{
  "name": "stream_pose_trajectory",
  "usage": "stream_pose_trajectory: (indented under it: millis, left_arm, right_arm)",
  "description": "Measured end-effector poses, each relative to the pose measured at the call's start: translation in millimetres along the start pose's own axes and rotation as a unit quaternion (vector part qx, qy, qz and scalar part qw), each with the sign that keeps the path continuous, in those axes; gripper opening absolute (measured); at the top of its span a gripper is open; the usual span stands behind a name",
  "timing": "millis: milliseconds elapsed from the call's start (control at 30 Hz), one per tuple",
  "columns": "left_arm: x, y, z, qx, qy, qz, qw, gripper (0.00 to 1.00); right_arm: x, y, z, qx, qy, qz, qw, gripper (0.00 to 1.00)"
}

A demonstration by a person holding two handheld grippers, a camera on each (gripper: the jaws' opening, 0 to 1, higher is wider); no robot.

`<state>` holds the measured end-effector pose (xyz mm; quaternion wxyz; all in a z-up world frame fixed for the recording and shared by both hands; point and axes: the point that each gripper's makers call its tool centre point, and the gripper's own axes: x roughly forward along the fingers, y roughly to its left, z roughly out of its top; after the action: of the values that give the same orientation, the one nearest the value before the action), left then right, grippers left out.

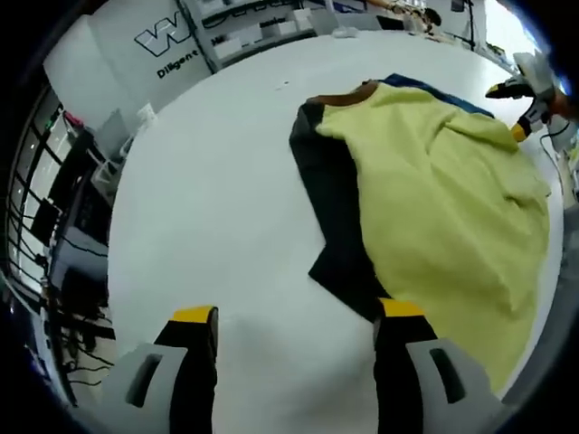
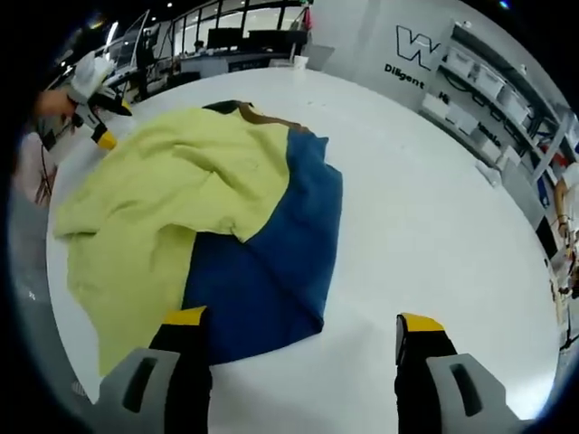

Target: Fold the garment on the visible template until the final outline fits inside the template.

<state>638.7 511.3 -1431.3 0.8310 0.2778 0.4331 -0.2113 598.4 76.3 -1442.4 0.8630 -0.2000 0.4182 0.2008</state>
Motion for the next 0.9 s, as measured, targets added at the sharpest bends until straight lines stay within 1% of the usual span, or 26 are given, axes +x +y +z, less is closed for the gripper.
stream_pose_trajectory:
  millis: [67,133,233,367,467,567,667,700,767,800,833,867,900]
  left_arm:
    - [-2,1.9,-2.3,0.017,0.005,0.001,0.9998,0.64]
    - [-4,5.8,-6.0,0.034,0.009,0.006,0.9994,0.59]
    - [-6,14.1,-12.6,0.032,0.014,0.013,0.9993,0.56]
    - [-8,23.1,-21.2,0.024,0.022,0.019,0.9993,0.56]
    - [-10,28.8,-27.8,0.039,0.030,0.026,0.9985,0.52]
    - [-12,30.9,-33.7,0.067,0.039,0.030,0.9965,0.45]
    - [-13,30.4,-35.9,0.072,0.033,0.035,0.9963,0.42]
    - [-13,31.0,-36.3,0.060,0.027,0.038,0.9971,0.41]
    - [-13,31.4,-38.8,0.044,0.024,0.039,0.9980,0.40]
    - [-15,29.8,-42.7,0.012,0.027,0.037,0.9989,0.39]
    - [-16,28.3,-44.1,-0.008,0.029,0.032,0.9990,0.41]
    - [-17,25.4,-40.1,-0.030,0.012,0.023,0.9992,0.48]
    - [-19,21.0,-38.2,-0.041,0.003,0.009,0.9991,0.55]
  right_arm:
    - [-1,-4,0.3,-0.013,0.001,-0.008,0.9999,0.85]
    - [-2,-6,-0.4,-0.020,0.004,-0.008,0.9998,0.83]
    - [-4,-13,-3.1,-0.029,0.008,-0.013,0.9995,0.82]
    - [-7,-22,-8.0,-0.040,0.014,-0.018,0.9990,0.82]
    - [-9,-30,-12.1,-0.043,0.020,-0.025,0.9986,0.81]
    - [-13,-40,-17.8,-0.048,0.028,-0.034,0.9979,0.80]
    - [-15,-49,-23.3,-0.048,0.036,-0.043,0.9973,0.79]
    - [-16,-51,-24.8,-0.047,0.039,-0.048,0.9970,0.79]
    - [-19,-56,-27.2,-0.052,0.041,-0.055,0.9963,0.79]
    - [-19,-59,-28.6,-0.053,0.041,-0.058,0.9960,0.79]
    - [-20,-62,-30.1,-0.053,0.042,-0.063,0.9957,0.79]
    - [-22,-65,-31.9,-0.053,0.044,-0.068,0.9953,0.79]
    - [-22,-67,-33.5,-0.051,0.045,-0.071,0.9952,0.78]
